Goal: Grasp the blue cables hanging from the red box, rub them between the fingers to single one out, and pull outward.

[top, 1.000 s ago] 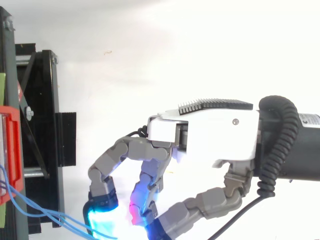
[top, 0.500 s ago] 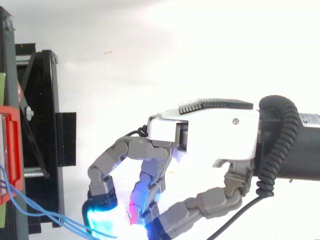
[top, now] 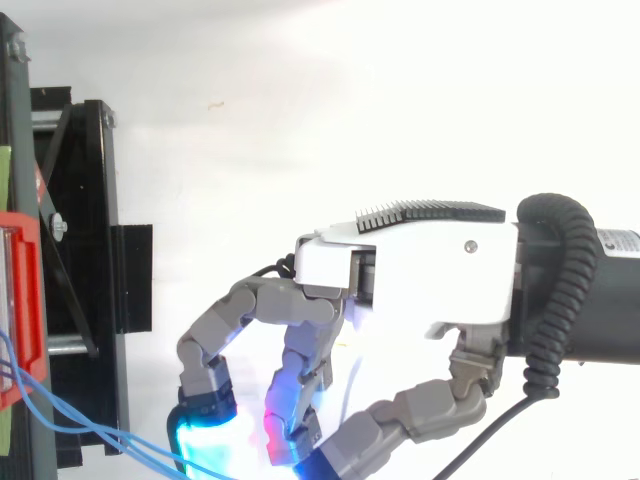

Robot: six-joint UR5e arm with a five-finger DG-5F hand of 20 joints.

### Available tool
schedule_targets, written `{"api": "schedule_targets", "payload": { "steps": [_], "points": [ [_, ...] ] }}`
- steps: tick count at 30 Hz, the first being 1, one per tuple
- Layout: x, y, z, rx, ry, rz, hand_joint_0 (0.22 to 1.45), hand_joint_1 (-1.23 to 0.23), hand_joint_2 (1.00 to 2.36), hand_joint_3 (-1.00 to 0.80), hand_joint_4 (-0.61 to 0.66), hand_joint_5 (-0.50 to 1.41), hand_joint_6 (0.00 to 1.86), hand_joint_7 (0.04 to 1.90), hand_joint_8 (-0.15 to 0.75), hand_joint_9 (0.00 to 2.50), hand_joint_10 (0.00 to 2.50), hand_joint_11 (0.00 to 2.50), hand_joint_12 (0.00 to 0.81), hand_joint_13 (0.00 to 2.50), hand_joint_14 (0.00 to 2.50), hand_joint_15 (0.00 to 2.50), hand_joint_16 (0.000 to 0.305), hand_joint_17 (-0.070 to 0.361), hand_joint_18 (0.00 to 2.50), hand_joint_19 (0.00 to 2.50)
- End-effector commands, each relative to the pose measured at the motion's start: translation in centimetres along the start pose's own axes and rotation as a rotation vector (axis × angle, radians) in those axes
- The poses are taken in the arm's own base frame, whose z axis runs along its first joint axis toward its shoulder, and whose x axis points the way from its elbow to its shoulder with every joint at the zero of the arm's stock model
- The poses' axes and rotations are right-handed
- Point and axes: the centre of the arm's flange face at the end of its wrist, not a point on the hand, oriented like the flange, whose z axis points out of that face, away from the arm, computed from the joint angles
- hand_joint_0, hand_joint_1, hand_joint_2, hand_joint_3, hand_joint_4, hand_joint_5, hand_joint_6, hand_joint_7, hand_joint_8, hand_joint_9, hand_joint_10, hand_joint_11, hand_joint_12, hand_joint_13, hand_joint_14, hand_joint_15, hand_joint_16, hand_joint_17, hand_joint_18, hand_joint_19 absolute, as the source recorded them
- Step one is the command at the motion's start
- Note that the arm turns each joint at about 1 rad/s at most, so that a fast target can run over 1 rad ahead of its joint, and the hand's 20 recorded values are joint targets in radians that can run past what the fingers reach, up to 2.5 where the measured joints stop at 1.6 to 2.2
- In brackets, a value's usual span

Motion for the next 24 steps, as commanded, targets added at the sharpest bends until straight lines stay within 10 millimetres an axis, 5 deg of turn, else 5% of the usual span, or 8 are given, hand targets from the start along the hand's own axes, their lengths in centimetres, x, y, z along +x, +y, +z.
{"api": "schedule_targets", "payload": {
  "steps": [1,13,24],
  "points": [
    [0.05,0.08,0.01,-0.002,0.001,0.004,0.43,-0.82,1.0,-0.5,0.13,-0.08,0.89,1.06,0.409,1.34,0.02,0.72,0.453,1.29,0.02,0.69,0.063,0.142,1.2,0.64],
    [0.08,-0.03,0.04,-0.001,0.003,0.004,0.56,-0.94,1.0,-0.5,0.13,-0.08,0.91,1.12,0.389,1.36,0.02,0.82,0.419,1.29,0.02,0.75,0.054,0.121,1.15,0.69],
    [0.06,0.08,0.01,-0.003,0.002,0.004,0.64,-0.94,1.01,-0.2,0.1,-0.08,0.92,1.08,0.402,1.37,0.02,0.82,0.437,1.33,0.02,0.73,0.058,0.131,1.21,0.64]
  ]
}}
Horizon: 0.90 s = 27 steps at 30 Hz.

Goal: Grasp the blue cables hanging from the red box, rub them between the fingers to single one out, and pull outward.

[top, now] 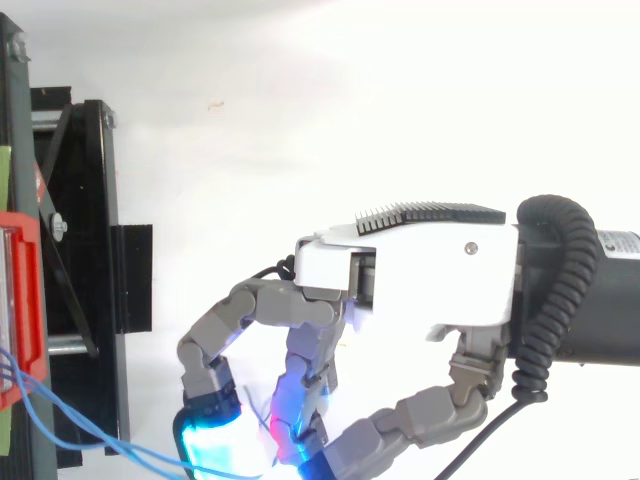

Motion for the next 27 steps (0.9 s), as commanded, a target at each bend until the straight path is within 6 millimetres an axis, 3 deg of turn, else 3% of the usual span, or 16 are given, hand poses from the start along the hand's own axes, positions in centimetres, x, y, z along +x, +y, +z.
{"api": "schedule_targets", "payload": {
  "steps": [1,7,10,15,27],
  "points": [
    [0.0,0.02,0.0,0.0,0.0,0.0,0.66,-0.95,1.01,-0.21,0.09,-0.09,0.92,1.07,0.399,1.35,0.02,0.83,0.432,1.31,0.02,0.75,0.056,0.127,1.19,0.66],
    [0.0,-0.05,-0.02,0.001,0.0,0.001,0.71,-0.99,1.01,-0.39,0.1,-0.1,0.93,1.04,0.384,1.31,0.02,0.85,0.416,1.28,0.02,0.76,0.052,0.117,1.14,0.67],
    [0.02,-0.09,0.03,0.001,0.0,0.0,0.67,-0.99,1.0,-0.5,0.12,-0.09,0.92,1.03,0.379,1.31,0.02,0.84,0.411,1.27,0.02,0.76,0.051,0.115,1.14,0.68],
    [0.02,-0.16,0.01,0.003,0.0,-0.001,0.55,-0.88,1.0,-0.5,0.13,-0.08,0.91,1.06,0.397,1.37,0.02,0.83,0.414,1.3,0.02,0.76,0.053,0.119,1.15,0.68],
    [0.02,-0.18,0.0,0.004,0.001,-0.001,0.57,-0.71,1.0,-0.47,0.1,-0.05,0.89,1.11,0.399,1.46,0.02,0.82,0.409,1.34,0.02,0.76,0.053,0.119,1.17,0.71]
  ]
}}
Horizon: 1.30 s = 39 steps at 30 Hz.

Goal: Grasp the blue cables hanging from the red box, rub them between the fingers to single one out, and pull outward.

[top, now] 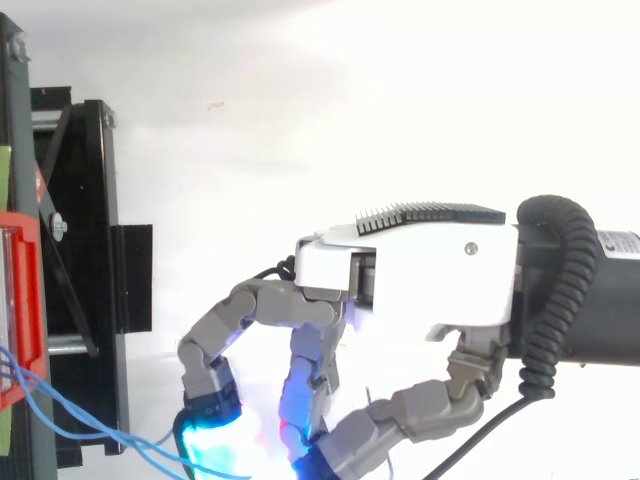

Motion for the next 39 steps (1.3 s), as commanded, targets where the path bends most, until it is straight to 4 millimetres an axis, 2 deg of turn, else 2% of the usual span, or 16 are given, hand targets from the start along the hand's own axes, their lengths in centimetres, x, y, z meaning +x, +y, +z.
{"api": "schedule_targets", "payload": {
  "steps": [1,6,12,16,21,26,29,33,39],
  "points": [
    [-0.01,-0.03,-0.02,0.001,0.0,0.0,0.57,-0.7,1.0,-0.45,0.09,-0.05,0.89,1.12,0.395,1.47,0.02,0.82,0.407,1.34,0.02,0.76,0.053,0.119,1.17,0.72],
    [-0.01,-0.03,-0.02,0.001,0.0,0.001,0.58,-0.73,1.01,-0.39,0.09,-0.05,0.89,1.11,0.4,1.47,0.02,0.82,0.41,1.35,0.02,0.76,0.053,0.119,1.17,0.72],
    [-0.01,0.05,0.0,-0.001,0.0,0.0,0.65,-0.93,1.02,-0.26,0.14,-0.06,0.9,1.16,0.41,1.44,0.02,0.85,0.421,1.35,0.02,0.77,0.053,0.118,1.18,0.7],
    [-0.01,0.05,0.0,-0.001,0.0,0.0,0.72,-1.0,1.02,-0.24,0.09,-0.07,0.92,1.17,0.413,1.4,0.02,0.87,0.426,1.33,0.02,0.77,0.053,0.119,1.19,0.68],
    [-0.01,0.05,0.0,-0.001,0.0,0.0,0.77,-1.03,1.01,-0.34,0.09,-0.09,0.93,1.09,0.408,1.35,0.02,0.89,0.428,1.3,0.02,0.77,0.052,0.118,1.16,0.67],
    [-0.01,-0.03,-0.02,0.001,0.0,0.0,0.71,-1.05,1.0,-0.5,0.12,-0.1,0.94,1.02,0.404,1.33,0.02,0.88,0.429,1.3,0.02,0.77,0.052,0.118,1.16,0.66],
    [-0.01,-0.03,-0.02,0.001,0.0,0.0,0.67,-1.05,1.0,-0.5,0.13,-0.1,0.93,1.0,0.408,1.33,0.02,0.88,0.428,1.3,0.02,0.77,0.052,0.118,1.16,0.66],
    [-0.01,-0.03,-0.02,0.001,0.0,0.0,0.54,-0.9,1.0,-0.5,0.15,-0.09,0.92,1.02,0.42,1.38,0.02,0.85,0.436,1.32,0.02,0.77,0.055,0.125,1.17,0.67],
    [-0.01,0.05,0.0,-0.001,0.0,0.0,0.52,-0.78,1.0,-0.5,0.14,-0.07,0.9,1.04,0.425,1.42,0.02,0.84,0.441,1.35,0.02,0.76,0.056,0.127,1.18,0.68]
  ]
}}
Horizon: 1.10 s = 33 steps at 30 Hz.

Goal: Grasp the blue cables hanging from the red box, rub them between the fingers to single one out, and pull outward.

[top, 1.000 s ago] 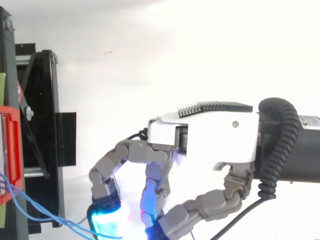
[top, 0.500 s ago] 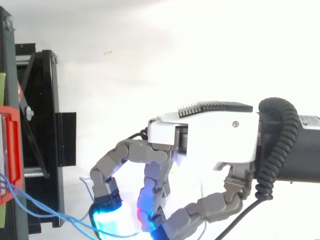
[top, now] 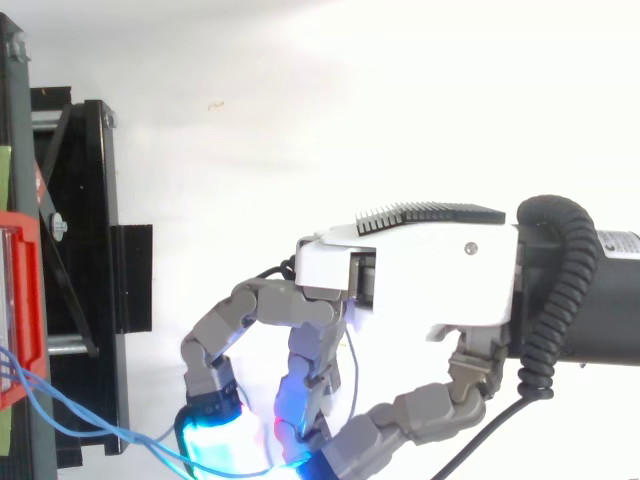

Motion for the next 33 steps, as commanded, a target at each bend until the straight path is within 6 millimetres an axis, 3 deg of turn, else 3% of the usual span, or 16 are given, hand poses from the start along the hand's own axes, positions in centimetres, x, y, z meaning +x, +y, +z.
{"api": "schedule_targets", "payload": {
  "steps": [1,14,21,25,33],
  "points": [
    [0.0,0.04,0.01,-0.001,0.0,0.0,0.52,-0.77,1.0,-0.5,0.14,-0.07,0.9,1.04,0.425,1.42,0.02,0.83,0.441,1.35,0.02,0.75,0.056,0.127,1.18,0.69],
    [0.0,0.04,0.01,-0.001,0.0,0.0,0.57,-0.68,1.0,-0.44,0.12,-0.07,0.89,1.04,0.413,1.45,0.02,0.83,0.42,1.34,0.02,0.77,0.054,0.122,1.16,0.72],
    [0.0,-0.14,0.02,0.002,-0.001,-0.001,0.59,-0.79,1.01,-0.25,0.06,-0.04,0.88,1.07,0.431,1.52,0.02,0.79,0.453,1.4,0.02,0.72,0.063,0.142,1.27,0.63],
    [-0.03,0.04,0.01,0.0,-0.003,0.0,0.58,-0.83,1.01,-0.15,-0.04,-0.03,0.86,1.05,0.369,1.56,0.02,0.69,0.429,1.43,0.02,0.66,0.064,0.144,1.31,0.59],
    [-0.01,-0.14,-0.04,0.008,-0.001,-0.004,0.58,-0.85,1.01,-0.11,-0.06,-0.02,0.85,1.05,0.348,1.49,0.01,0.58,0.42,1.38,0.02,0.58,0.063,0.141,1.32,0.55]
  ]
}}
